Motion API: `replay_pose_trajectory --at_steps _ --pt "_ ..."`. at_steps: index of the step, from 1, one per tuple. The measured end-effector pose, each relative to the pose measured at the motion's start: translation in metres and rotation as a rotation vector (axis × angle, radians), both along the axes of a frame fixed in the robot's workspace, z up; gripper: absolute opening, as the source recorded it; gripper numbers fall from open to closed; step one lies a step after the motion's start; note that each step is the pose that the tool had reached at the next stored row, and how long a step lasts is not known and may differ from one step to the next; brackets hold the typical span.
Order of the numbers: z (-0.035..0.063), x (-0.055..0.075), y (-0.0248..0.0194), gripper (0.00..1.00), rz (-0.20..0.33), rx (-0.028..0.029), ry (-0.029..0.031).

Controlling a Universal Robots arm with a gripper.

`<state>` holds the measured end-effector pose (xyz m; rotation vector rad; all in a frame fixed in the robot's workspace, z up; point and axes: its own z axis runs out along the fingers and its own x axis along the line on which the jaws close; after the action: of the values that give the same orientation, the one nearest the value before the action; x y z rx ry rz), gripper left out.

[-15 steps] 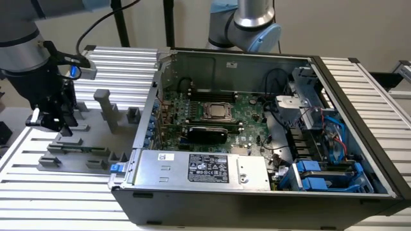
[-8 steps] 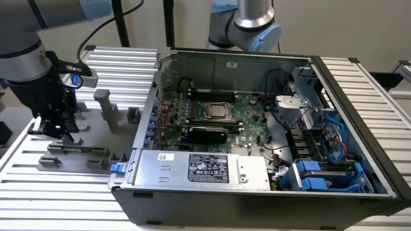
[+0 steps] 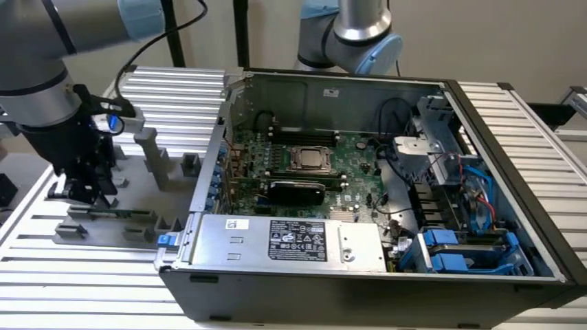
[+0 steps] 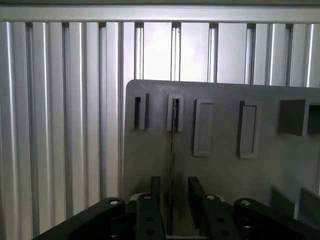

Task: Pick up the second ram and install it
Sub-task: 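Pick up the second ram and move it above second insertion slot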

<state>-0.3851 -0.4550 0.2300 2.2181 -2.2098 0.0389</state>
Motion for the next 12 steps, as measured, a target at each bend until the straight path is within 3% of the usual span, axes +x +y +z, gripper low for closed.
replay_pose_trajectory --at_steps 7,12 --pt "-0.0128 0.001 0.0000 1.00 0.000 0.0000 0.0006" --pt "-0.0212 0.002 0.0000 1.00 0.000 0.0001 0.0067"
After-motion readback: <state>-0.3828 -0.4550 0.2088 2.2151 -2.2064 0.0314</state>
